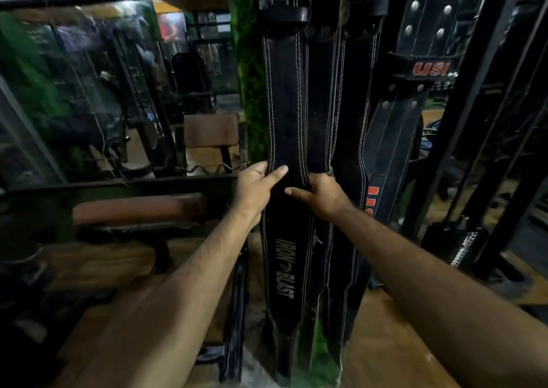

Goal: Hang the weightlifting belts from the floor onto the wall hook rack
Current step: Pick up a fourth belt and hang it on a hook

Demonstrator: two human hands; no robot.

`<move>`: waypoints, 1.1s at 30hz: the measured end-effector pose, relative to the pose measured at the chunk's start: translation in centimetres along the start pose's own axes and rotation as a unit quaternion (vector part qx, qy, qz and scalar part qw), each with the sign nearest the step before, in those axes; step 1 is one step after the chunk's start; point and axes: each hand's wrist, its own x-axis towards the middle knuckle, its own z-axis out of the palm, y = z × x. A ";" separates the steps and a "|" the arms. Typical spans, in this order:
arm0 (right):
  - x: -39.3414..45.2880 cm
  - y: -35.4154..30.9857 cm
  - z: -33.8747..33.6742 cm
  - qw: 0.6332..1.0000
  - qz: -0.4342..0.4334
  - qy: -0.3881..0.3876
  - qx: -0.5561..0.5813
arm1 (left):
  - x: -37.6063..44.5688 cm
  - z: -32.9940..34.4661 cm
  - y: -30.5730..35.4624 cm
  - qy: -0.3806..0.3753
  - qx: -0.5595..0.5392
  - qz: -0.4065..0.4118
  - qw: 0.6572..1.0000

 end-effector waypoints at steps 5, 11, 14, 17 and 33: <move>-0.8 1.4 1.2 0.999 -0.010 0.005 0.052 | -2.0 -1.2 -3.9 -0.027 -0.028 -0.058 0.998; -3.0 3.7 2.0 0.990 0.011 -0.014 0.142 | -3.2 -0.8 -5.5 -0.029 -0.061 -0.096 0.993; -4.7 5.9 2.9 0.984 0.039 -0.082 0.151 | -4.1 -1.0 -7.5 -0.045 -0.051 -0.111 0.992; -6.9 8.8 4.8 0.980 0.062 -0.152 0.110 | -6.7 -1.2 -11.5 -0.065 -0.019 -0.150 0.986; -11.0 23.4 17.9 0.981 0.082 -0.162 0.065 | -12.2 -1.8 -29.7 -0.056 0.051 -0.261 0.962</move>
